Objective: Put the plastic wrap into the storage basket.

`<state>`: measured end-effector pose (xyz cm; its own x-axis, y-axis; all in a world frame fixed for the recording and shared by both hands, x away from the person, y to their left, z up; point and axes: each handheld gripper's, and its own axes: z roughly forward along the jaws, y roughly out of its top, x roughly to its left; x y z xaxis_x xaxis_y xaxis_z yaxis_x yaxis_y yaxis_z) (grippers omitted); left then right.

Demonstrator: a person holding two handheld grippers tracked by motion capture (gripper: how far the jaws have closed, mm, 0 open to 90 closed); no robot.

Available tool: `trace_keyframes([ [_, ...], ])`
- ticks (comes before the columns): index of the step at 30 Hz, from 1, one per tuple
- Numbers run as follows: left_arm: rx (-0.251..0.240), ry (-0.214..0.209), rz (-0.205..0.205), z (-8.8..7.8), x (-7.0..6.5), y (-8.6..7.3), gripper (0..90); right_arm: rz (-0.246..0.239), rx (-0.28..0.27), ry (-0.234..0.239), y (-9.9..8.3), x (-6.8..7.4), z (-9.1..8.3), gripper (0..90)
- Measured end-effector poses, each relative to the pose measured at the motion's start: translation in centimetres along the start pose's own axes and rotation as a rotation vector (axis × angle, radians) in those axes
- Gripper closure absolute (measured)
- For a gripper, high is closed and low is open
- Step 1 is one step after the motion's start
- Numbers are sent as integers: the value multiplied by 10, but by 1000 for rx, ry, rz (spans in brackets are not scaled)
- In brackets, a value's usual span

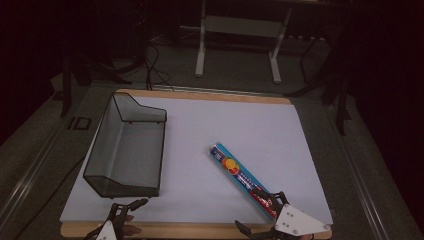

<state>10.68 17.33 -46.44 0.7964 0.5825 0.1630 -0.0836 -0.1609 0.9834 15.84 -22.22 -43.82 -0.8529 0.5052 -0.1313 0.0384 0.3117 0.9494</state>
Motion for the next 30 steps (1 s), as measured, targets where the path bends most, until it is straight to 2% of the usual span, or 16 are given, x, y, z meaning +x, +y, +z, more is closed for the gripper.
trace_keyframes([
  [8, -5, -9, 4, 0, -1, 0, 8, -18, 9, -14, 0, -2, -4, 107],
  [14, -1, -11, 7, 1, -1, 1, 8, -2, -29, -80, -1, -9, -8, 107],
  [18, -2, -11, 7, 1, -1, 1, 8, -14, -22, -83, -2, -11, -7, 148],
  [20, -1, -14, 7, 1, -1, 1, 8, -41, -22, -109, -1, -11, -8, 155],
  [22, -1, -15, 7, 1, -1, 0, 8, -42, -30, -110, 0, -11, -9, 156],
  [26, -2, -7, 4, 1, -1, 1, 8, -31, -5, -158, 7, -11, -11, 171],
  [30, -2, -6, 4, 1, -1, 1, 8, -17, -10, -186, 14, -11, -13, 126],
])
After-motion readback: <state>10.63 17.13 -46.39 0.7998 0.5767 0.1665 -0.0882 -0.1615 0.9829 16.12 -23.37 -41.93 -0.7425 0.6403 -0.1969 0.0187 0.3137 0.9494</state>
